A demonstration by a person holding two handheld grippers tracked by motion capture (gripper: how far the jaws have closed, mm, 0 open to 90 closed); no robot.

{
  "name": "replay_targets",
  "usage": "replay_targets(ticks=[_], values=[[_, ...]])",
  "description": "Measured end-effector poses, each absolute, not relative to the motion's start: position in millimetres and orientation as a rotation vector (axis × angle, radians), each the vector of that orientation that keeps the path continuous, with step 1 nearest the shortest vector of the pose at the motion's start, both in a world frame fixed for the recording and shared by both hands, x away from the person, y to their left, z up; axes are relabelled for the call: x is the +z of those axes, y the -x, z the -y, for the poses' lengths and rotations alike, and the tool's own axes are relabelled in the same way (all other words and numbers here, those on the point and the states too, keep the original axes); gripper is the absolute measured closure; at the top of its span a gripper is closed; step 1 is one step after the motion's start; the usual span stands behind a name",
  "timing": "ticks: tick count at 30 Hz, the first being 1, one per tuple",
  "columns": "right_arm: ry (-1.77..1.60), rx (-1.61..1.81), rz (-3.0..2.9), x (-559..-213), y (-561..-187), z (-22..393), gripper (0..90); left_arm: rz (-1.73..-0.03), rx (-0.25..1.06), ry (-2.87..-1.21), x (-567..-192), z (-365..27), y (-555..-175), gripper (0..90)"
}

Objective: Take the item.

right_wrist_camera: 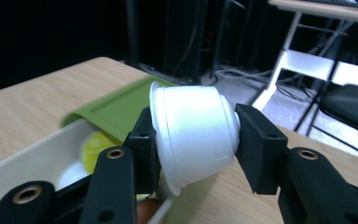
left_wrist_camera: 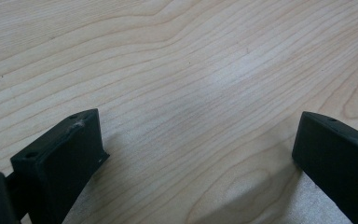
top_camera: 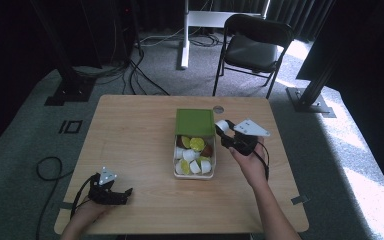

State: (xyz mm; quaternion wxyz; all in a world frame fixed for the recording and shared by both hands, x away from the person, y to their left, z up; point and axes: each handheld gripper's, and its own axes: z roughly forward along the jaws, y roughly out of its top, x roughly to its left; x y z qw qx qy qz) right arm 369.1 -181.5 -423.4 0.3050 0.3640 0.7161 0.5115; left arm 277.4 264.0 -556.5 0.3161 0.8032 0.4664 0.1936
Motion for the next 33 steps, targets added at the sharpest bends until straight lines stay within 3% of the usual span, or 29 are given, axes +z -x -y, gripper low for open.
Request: replay_targets(ticks=[33], values=[[-1.35,1.182,-1.875,-502,-436,216,54.3,-1.23,0.508,-2.114,-557,-264,-277,2.8]])
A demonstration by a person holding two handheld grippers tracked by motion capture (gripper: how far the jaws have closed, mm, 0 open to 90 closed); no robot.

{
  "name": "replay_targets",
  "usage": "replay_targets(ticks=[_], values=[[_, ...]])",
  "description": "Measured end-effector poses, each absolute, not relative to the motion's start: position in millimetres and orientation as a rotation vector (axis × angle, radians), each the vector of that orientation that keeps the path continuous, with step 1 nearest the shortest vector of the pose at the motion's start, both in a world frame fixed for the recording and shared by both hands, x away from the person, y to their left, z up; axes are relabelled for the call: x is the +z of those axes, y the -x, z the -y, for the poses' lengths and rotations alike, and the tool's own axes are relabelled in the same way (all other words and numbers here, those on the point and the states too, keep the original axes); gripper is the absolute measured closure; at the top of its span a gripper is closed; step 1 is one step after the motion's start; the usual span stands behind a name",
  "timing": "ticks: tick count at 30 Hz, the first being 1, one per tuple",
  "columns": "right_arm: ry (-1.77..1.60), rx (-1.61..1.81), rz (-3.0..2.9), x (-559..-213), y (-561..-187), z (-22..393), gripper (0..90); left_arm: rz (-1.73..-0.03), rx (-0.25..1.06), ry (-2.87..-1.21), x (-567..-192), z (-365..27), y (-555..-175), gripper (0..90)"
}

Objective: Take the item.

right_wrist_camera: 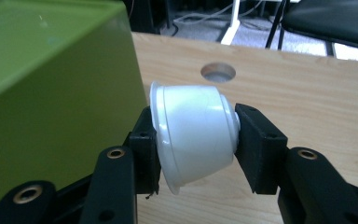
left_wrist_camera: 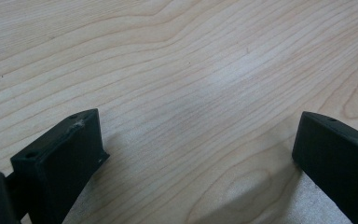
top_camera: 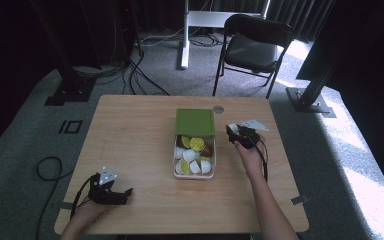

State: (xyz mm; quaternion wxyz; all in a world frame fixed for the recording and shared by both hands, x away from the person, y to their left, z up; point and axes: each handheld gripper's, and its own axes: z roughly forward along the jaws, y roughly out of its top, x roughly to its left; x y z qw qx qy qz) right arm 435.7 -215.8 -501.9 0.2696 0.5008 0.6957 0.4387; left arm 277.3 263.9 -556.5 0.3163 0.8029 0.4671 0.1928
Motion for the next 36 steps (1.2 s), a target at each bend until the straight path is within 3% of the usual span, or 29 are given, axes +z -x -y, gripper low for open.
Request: replay_targets(ticks=[28,33,36], values=[[-1.491,1.035,-1.966,-550,-459,219,53.9,-1.229,0.509,-2.114,-557,-264,-277,2.8],[-1.479,0.964,-2.006,-549,-461,221,41.7,-1.23,0.508,-2.114,-557,-264,-277,2.8],[-1.468,0.976,-2.0,-546,-460,224,40.2,-1.23,0.508,-2.114,-557,-264,-277,2.8]])
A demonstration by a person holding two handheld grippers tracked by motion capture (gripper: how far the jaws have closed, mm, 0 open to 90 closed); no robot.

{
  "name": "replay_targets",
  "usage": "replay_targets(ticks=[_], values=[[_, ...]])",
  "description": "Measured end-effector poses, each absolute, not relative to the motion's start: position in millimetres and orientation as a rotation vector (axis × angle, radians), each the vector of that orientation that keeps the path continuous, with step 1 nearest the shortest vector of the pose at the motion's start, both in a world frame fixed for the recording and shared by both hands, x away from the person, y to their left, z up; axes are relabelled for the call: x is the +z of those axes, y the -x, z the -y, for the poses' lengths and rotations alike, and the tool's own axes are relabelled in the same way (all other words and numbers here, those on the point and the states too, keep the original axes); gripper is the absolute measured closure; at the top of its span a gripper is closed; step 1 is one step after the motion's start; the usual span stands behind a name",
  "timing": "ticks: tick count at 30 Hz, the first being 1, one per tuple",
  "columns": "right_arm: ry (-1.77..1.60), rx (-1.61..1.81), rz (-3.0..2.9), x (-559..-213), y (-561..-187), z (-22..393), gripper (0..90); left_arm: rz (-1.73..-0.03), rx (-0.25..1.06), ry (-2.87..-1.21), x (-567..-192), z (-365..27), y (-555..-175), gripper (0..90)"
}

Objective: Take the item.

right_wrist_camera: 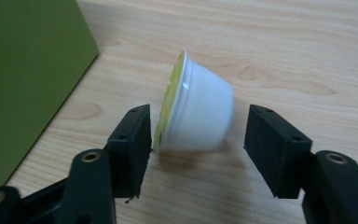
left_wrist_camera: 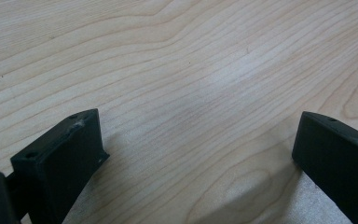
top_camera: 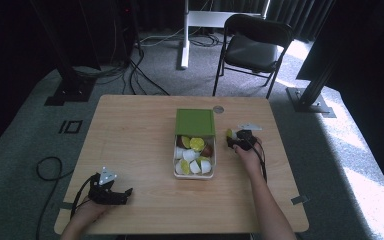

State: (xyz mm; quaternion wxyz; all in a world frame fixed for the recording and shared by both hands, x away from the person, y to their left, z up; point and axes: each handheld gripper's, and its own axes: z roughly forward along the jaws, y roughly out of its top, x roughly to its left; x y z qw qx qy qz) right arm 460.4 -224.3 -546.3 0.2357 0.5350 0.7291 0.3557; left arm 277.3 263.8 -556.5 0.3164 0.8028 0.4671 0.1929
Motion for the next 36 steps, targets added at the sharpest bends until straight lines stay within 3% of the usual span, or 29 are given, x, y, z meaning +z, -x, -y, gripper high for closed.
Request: replay_targets(ticks=[3,10,36], values=[[-1.443,0.99,-1.997,-543,-459,226,36.7,-1.229,0.508,-2.114,-557,-264,-277,2.8],[-1.359,1.061,-2.04,-525,-451,229,13.1,-1.23,0.508,-2.114,-557,-264,-277,2.8],[-1.069,1.191,-2.22,-515,-392,246,12.2,-1.229,0.509,-2.114,-557,-264,-277,2.8]])
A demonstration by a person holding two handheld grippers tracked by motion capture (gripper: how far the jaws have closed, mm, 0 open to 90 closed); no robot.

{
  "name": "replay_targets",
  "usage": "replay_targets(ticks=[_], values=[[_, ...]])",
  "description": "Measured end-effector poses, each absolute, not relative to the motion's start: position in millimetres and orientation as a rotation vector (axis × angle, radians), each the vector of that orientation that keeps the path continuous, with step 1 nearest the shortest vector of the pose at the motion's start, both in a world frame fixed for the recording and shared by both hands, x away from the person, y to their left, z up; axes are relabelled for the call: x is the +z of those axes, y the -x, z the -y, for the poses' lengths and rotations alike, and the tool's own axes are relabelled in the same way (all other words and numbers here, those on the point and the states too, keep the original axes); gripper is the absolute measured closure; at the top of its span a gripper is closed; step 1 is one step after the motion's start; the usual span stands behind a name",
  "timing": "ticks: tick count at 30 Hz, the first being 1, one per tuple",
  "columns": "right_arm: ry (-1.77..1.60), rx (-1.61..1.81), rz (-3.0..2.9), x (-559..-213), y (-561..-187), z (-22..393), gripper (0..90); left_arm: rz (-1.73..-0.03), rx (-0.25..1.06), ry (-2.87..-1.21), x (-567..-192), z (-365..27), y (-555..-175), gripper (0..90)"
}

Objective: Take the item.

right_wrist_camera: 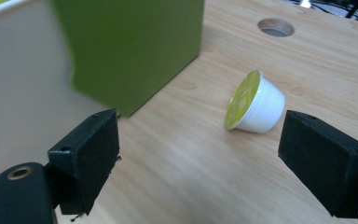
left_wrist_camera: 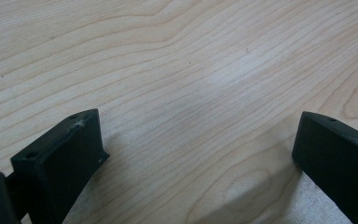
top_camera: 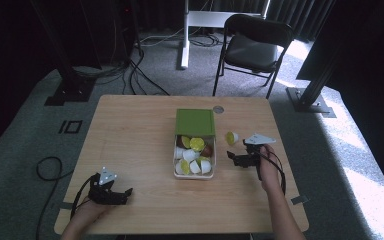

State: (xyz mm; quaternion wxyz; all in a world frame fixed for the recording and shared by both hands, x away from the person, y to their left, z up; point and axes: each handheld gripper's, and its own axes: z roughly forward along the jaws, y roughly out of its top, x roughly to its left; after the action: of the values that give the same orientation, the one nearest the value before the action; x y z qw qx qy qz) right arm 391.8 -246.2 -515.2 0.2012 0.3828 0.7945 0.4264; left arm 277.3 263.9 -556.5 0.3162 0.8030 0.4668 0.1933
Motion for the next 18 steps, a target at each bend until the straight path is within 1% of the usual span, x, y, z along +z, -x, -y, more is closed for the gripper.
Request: replay_targets(ticks=[12,18], values=[[-1.025,1.224,-2.298,-522,-366,265,12.2,-1.229,0.509,-2.114,-557,-264,-277,2.8],[-0.889,1.216,-2.428,-527,-351,270,12.3,-1.229,0.509,-2.114,-557,-264,-277,2.8]])
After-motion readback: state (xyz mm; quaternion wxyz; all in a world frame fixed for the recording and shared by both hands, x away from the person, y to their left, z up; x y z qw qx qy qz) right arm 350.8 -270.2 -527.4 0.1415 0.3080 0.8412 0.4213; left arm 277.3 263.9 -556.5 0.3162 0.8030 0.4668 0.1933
